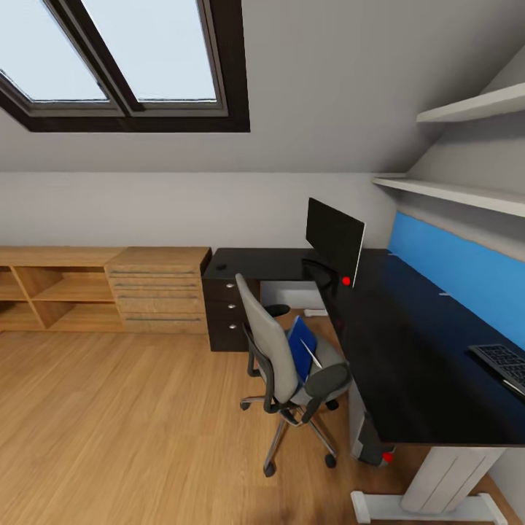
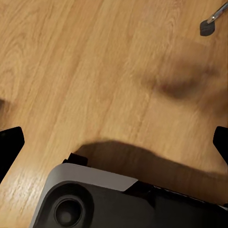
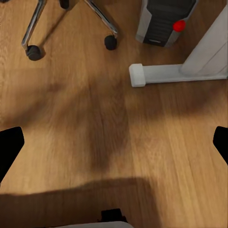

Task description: In the bedroom, organize the workspace by keeping the computer under the desk, ensuring the monitor is on the desk, placing the keyboard on the desk next to the monitor, placing the mouse on the desk next to the keyboard, moving the folder from the swivel chair onto the desk next to the mouse, stacking the notebook on top of the folder with the pen on top of the notebook, and positioning the swivel chair next to the desk.

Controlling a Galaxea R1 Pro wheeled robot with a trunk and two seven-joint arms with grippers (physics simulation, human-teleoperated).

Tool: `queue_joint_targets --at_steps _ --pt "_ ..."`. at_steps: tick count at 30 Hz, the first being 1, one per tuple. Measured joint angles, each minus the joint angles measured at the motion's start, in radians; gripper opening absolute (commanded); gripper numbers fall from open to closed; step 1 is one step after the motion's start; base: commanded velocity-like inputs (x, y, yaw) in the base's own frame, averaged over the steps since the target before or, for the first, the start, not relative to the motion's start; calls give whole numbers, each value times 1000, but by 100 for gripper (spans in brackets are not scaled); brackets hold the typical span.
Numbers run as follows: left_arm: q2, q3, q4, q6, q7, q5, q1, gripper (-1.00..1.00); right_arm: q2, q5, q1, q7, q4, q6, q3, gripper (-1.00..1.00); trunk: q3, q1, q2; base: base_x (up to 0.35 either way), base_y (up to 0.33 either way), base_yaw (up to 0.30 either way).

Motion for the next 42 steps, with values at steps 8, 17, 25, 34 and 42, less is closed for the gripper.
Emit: queue_joint_targets --at_steps 8,17,25,34,42 --pt "-2 1 -144 176 0 -12 0 100 8 0 -1 -5 -112 66 1 100 -25 31 -56 0 0 0" --pt "0 0 -381 424 17 -13 -1 100 15 1 -25 -7 -317 391 1 100 -53 65 -119 0 0 0" --pt "-1 0 -458 505 58 -15 -45 100 16 -3 -81 -4 -388 492 1 100 -78 96 -175 0 0 0" --pt "-1 1 -469 572 71 -24 -149 100 29 -6 -191 0 -394 595 1 100 -106 130 -238 0 0 0" --pt "2 3 -476 659 72 -23 -221 100 46 -15 -328 -3 -390 644 0 100 -131 161 -294 0 0 0"
